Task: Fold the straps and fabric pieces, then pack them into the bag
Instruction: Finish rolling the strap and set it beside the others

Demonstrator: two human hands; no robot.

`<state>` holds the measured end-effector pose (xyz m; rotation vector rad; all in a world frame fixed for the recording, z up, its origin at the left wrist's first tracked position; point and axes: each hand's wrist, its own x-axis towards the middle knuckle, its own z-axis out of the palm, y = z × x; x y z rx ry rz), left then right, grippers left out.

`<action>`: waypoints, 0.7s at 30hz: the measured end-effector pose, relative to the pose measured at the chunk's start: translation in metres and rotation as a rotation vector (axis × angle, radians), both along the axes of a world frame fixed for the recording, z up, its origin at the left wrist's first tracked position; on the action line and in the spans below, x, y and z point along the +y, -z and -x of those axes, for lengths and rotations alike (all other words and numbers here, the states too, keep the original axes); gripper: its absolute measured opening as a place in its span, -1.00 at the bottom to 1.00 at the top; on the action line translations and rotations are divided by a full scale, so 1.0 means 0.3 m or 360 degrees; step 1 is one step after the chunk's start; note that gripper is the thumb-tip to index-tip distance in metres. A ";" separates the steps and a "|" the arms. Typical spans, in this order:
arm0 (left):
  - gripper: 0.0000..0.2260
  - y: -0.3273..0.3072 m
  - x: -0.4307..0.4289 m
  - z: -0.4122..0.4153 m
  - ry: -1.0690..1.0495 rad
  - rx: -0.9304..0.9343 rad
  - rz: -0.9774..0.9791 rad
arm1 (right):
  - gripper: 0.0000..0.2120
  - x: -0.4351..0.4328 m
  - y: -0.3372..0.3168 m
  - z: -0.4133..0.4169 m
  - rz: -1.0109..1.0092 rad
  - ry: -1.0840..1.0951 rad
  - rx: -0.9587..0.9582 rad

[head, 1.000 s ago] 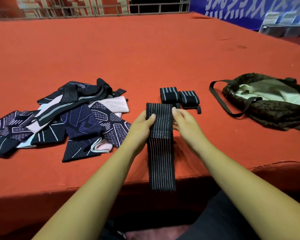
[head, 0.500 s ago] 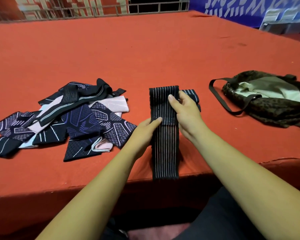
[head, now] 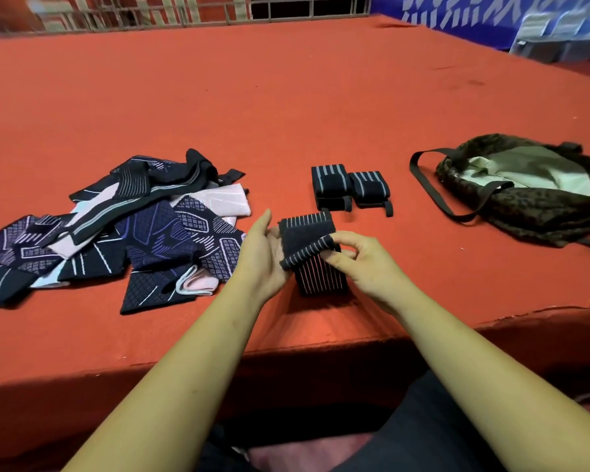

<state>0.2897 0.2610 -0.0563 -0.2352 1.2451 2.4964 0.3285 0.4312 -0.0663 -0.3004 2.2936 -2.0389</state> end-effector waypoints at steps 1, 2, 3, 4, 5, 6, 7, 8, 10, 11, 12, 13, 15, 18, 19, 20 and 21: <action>-0.56 0.000 0.007 -0.002 -0.0001 0.0051 0.0092 | -0.86 0.002 0.002 -0.003 -0.0047 0.0004 -0.0002; -0.62 0.004 0.015 -0.005 -0.0023 0.0110 0.0220 | -0.83 0.000 -0.001 -0.003 -0.0121 0.0005 0.0025; -0.72 0.010 0.021 -0.007 -0.0065 0.0175 0.0366 | -0.76 -0.006 -0.007 -0.002 -0.0182 0.0004 0.0044; -0.81 0.015 0.026 -0.006 -0.0118 0.0217 0.0476 | -0.66 -0.015 -0.010 -0.002 -0.0226 0.0016 0.0038; -0.84 0.020 0.027 -0.003 -0.0173 0.0252 0.0579 | -0.59 -0.021 -0.010 -0.001 -0.0207 0.0023 0.0011; -0.86 0.022 0.028 -0.002 -0.0216 0.0283 0.0671 | -0.58 -0.025 -0.011 0.000 -0.0072 0.0043 -0.0069; -0.85 0.025 0.028 0.001 -0.0246 0.0309 0.0757 | -0.62 -0.029 -0.014 0.003 0.0156 0.0096 -0.0194; -0.84 0.026 0.028 0.001 -0.0260 0.0329 0.0825 | -0.66 -0.034 -0.021 0.005 0.0391 0.0168 -0.0331; -0.85 0.022 0.035 -0.011 -0.0270 0.0355 0.0887 | -0.72 -0.050 -0.032 0.007 0.0639 0.0240 -0.0479; -0.86 0.015 0.041 -0.020 -0.0261 0.0376 0.0910 | -0.74 -0.061 -0.036 0.007 0.0561 0.0253 -0.0492; -0.86 0.011 0.048 -0.026 -0.0242 0.0400 0.0950 | -0.75 -0.073 -0.035 0.008 0.0419 0.0251 -0.0469; -0.86 0.008 0.055 -0.032 -0.0226 0.0426 0.0990 | -0.77 -0.085 -0.033 0.006 0.0278 0.0240 -0.0418; -0.84 -0.003 0.066 -0.042 -0.0218 0.0473 0.1098 | -0.80 -0.098 -0.017 0.012 0.0100 0.0255 -0.0294; -0.78 -0.015 0.071 -0.052 -0.0166 0.0509 0.1110 | -0.81 -0.090 -0.012 0.026 0.0092 0.0320 -0.0165; -0.73 -0.014 0.067 -0.053 -0.0098 0.0488 0.1049 | -0.82 -0.083 -0.019 0.032 0.0170 0.0360 -0.0124; -0.67 -0.008 0.065 -0.056 -0.0001 0.0455 0.0969 | -0.82 -0.076 -0.032 0.037 0.0273 0.0396 -0.0075; -0.63 0.002 0.063 -0.060 0.0123 0.0415 0.0871 | -0.83 -0.067 -0.047 0.042 0.0365 0.0425 -0.0023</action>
